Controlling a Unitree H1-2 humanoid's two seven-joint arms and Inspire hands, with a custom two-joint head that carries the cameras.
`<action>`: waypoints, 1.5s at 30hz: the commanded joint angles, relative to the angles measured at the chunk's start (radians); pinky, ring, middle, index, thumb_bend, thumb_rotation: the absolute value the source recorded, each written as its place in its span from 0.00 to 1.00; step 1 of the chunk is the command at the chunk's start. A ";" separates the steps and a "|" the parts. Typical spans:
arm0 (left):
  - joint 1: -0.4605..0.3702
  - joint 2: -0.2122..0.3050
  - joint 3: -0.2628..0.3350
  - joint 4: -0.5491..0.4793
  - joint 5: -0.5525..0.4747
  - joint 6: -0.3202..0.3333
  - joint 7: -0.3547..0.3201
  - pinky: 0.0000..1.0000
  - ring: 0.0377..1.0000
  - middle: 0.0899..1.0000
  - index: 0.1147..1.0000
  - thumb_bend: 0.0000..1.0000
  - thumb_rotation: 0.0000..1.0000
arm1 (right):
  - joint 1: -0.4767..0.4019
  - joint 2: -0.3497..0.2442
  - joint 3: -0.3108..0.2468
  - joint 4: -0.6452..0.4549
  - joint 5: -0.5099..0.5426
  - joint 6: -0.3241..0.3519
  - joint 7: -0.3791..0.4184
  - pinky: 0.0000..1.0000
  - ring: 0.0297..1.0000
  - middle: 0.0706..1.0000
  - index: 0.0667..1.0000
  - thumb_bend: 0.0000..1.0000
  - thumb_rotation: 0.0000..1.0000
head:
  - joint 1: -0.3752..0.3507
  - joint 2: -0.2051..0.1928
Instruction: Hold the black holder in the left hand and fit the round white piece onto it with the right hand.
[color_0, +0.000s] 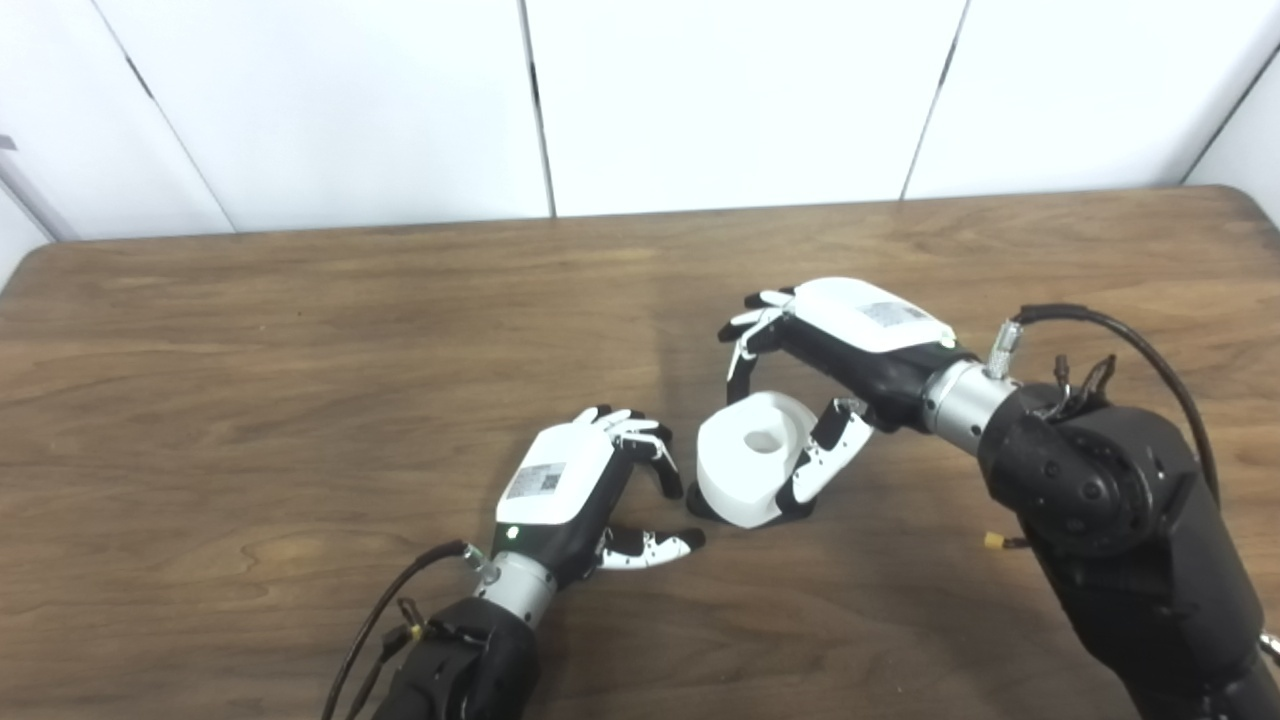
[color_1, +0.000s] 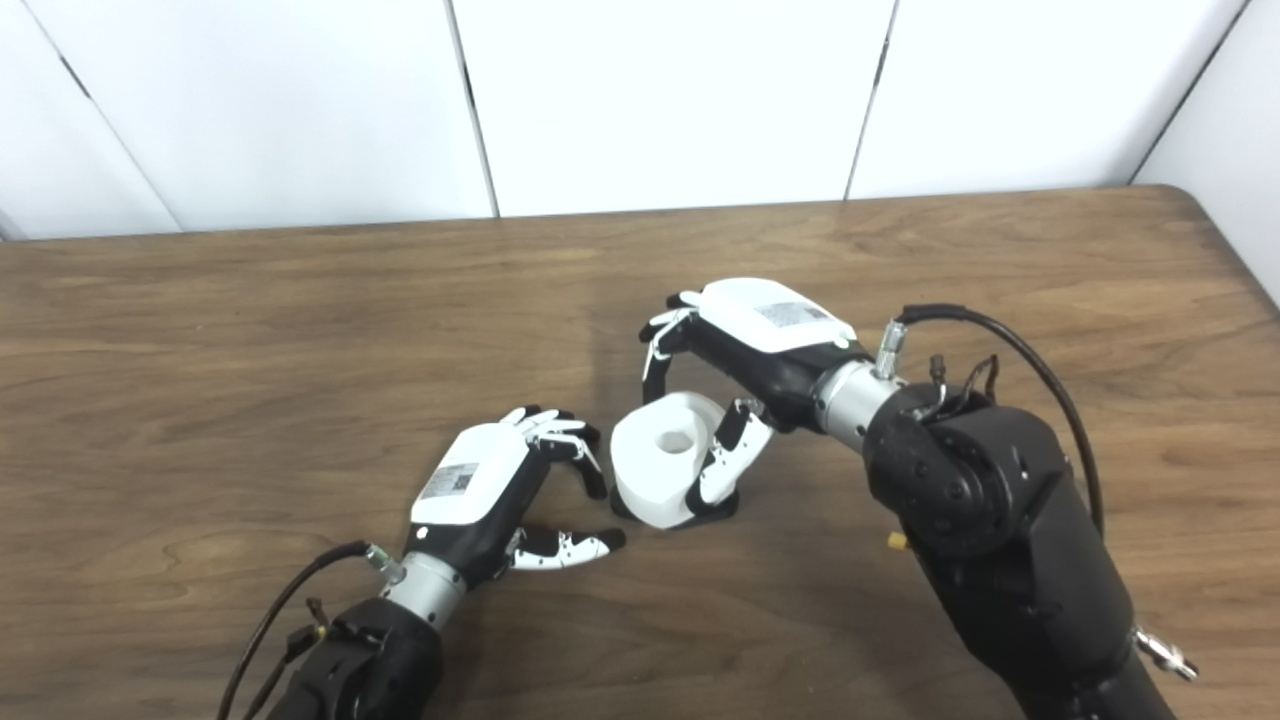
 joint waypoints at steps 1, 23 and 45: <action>-0.010 -0.004 -0.008 -0.007 0.023 0.001 -0.013 0.95 0.87 0.79 0.42 0.52 0.06 | -0.011 -0.003 -0.016 -0.016 0.008 -0.027 -0.046 1.00 0.96 0.85 0.45 0.52 0.14 | -0.001 0.001; -0.010 -0.003 -0.002 -0.017 0.018 0.006 -0.023 0.96 0.88 0.79 0.42 0.52 0.07 | 0.044 -0.016 0.002 0.003 0.019 -0.022 -0.087 1.00 0.95 0.85 0.45 0.52 0.14 | -0.007 0.008; -0.014 -0.006 -0.005 -0.017 0.021 0.010 -0.028 0.97 0.88 0.79 0.42 0.52 0.07 | 0.010 -0.056 0.040 0.013 0.011 -0.009 -0.034 1.00 0.97 0.86 0.54 0.73 0.26 | -0.003 0.010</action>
